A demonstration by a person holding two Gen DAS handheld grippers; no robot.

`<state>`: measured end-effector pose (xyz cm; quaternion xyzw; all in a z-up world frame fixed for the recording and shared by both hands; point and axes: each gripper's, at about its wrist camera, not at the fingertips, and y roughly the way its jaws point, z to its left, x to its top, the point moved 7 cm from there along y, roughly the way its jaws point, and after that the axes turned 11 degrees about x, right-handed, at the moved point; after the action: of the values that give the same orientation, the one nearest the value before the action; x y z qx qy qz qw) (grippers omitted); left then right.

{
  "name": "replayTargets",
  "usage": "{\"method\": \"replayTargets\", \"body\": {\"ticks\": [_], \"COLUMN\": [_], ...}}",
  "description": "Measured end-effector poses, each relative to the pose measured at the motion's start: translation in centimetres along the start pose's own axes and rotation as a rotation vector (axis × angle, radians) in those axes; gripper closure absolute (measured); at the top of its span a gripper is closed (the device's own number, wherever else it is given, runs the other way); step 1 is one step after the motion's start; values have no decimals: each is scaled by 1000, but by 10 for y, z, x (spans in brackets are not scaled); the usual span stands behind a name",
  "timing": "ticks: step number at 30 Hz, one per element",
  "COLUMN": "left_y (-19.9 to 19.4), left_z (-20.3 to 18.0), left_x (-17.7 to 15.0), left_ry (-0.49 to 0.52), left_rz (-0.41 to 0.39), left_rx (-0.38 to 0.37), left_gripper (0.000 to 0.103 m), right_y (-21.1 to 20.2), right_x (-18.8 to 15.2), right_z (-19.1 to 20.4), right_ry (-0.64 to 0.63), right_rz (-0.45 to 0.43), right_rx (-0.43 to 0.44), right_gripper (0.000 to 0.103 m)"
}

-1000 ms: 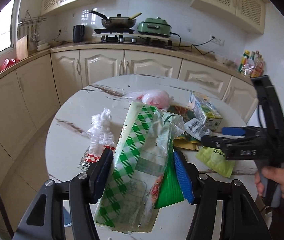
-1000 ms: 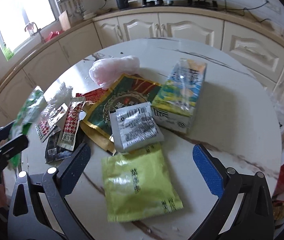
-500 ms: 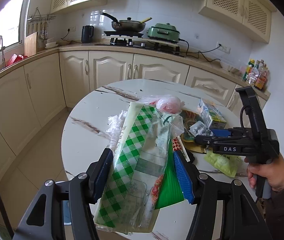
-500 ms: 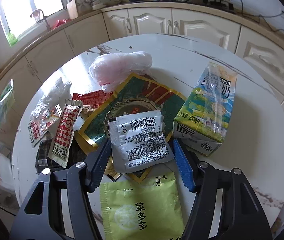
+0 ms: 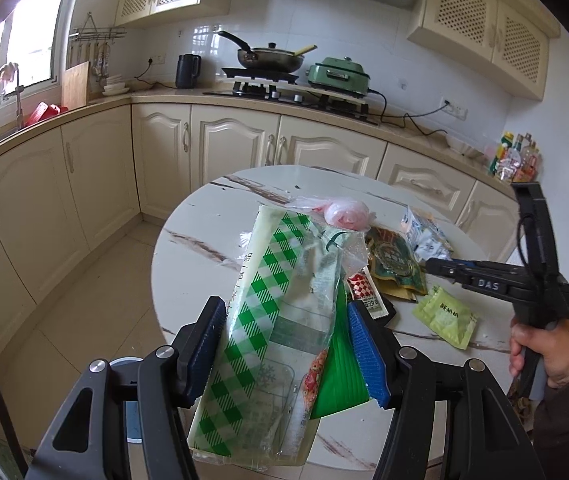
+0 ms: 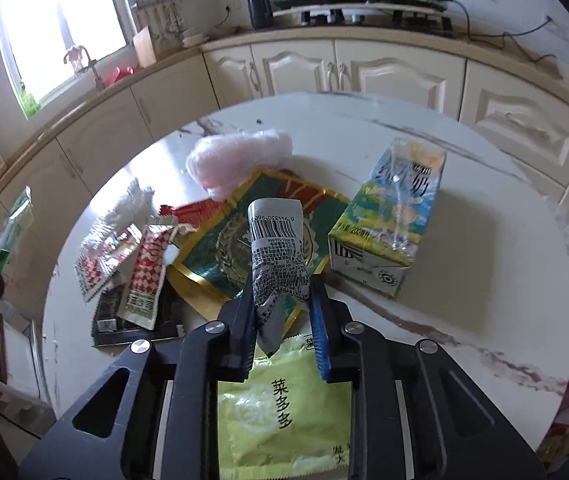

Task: Collect trash
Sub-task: 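Grasp the white printed packet with the right gripper while the left gripper holds the wrapper, then carry both items over the blue bucket and open both grippers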

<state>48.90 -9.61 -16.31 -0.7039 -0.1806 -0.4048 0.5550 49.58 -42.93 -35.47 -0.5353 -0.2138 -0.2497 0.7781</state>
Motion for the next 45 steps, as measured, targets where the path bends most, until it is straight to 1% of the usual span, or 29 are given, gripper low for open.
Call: {"method": "replayTargets", "body": {"ticks": [2,4,5,7,8,9,12,13,14,15,16,18,19,20,21,22,23,24,25,26,27,30,32,35,36,39,41,42,45], "left_y": [-9,-19,-23,-34,-39,-45,-64,-70,-75,-80,-85,-91,-93,-93,-92,-89,-84,-77,-67,-59,-50,-17,7,50,64,104,128,139,166], "left_z": [7,17,23,36,42,49,74,85,96,110,123,147,162,175,191,203,214,224,236,244,252,270,279,287,288,297,301,300,306], "left_x": [-3,-3,-5,-8,-12,-14,-27,-31,-36,-42,-49,-63,-70,-78,-87,-95,-101,-108,-118,-124,-131,-153,-160,-169,-172,-180,-180,-181,-181], "left_ry": [-20,-42,-51,-71,-78,-88,-127,-140,-154,-168,-180,-204,-217,-229,-236,-247,-261,-277,-291,-295,-299,-335,-341,-340,-343,-367,-371,-374,-389], "left_rz": [-1,-14,-19,-32,-38,-45,-59,-62,-62,-62,-59,-47,-37,-25,-10,3,21,43,70,88,107,179,216,281,298,353,380,390,415], "left_rx": [-1,0,3,16,22,31,75,90,108,134,160,214,246,282,320,342,352,356,365,375,383,377,377,360,356,338,340,334,328], "left_gripper": [46,46,46,46,46,46,46,46,46,46,46,46,46,46,46,46,46,46,46,46,46,46,46,46,46,46,46,45,44], "right_y": [-17,-23,-33,-40,-40,-41,-33,-18,-18,-7,16,44,44,74,88,88,125,144,160,160,202,265,311,362,362,410,420,429,447], "right_x": [4,4,9,14,14,17,24,24,24,23,19,14,14,5,-1,-1,-12,-19,-24,-24,-37,-54,-66,-79,-79,-83,-84,-84,-85], "right_z": [10,16,35,64,64,81,141,186,186,213,258,297,297,331,343,343,367,376,383,383,391,387,380,368,368,351,346,340,324], "right_ry": [-4,-9,-38,-81,-81,-103,-171,-227,-227,-256,-297,-319,-319,-333,-340,-340,-351,-354,-360,-360,-366,-358,-327,-283,-283,-223,-211,-193,-179], "right_rz": [-34,-35,-64,-82,-82,-89,-92,-81,-81,-68,-42,-10,-10,30,49,49,102,130,150,150,218,308,367,429,429,470,486,501,506], "right_rx": [0,7,20,50,50,70,172,233,233,268,327,375,375,421,432,432,442,445,439,439,421,383,365,352,352,335,330,325,320], "right_gripper": [81,81,81,81,81,81,81,81,81,81,81,81,81,81,81,81,81,81,81,81,81,80,80,80,78,72,62,55,53]}}
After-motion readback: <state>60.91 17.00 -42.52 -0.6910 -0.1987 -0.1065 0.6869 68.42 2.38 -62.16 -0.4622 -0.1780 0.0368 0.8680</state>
